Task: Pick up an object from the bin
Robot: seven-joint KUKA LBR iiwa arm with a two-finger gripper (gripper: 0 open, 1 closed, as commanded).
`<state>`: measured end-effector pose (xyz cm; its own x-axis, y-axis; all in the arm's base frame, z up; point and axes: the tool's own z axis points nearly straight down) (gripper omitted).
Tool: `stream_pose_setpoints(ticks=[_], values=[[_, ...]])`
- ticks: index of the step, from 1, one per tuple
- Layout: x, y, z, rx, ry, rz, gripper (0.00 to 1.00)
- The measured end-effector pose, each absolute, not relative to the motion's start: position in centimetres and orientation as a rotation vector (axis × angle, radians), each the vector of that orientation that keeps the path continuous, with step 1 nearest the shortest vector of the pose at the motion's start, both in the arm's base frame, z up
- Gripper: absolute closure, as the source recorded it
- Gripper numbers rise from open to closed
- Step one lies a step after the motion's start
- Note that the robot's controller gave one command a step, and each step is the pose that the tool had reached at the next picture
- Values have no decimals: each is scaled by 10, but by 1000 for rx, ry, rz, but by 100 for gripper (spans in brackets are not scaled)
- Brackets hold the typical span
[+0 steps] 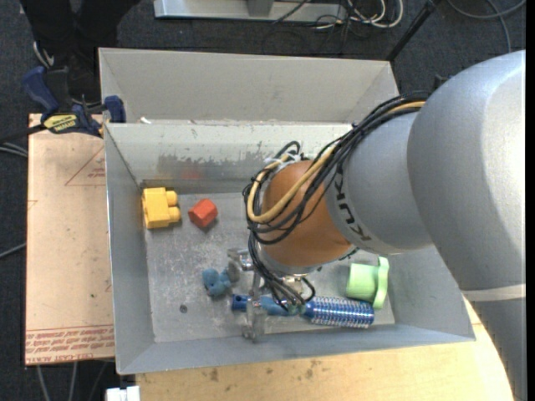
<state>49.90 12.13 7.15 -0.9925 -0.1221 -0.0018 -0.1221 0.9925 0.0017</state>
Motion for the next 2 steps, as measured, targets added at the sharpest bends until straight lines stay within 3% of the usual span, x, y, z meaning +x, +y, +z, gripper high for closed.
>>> stream_pose_setpoints(ticks=[1, 2], values=[[499, 121, 72, -188, 3135, 2, 100], [499, 150, 191, -225, 3124, 5, 100]])
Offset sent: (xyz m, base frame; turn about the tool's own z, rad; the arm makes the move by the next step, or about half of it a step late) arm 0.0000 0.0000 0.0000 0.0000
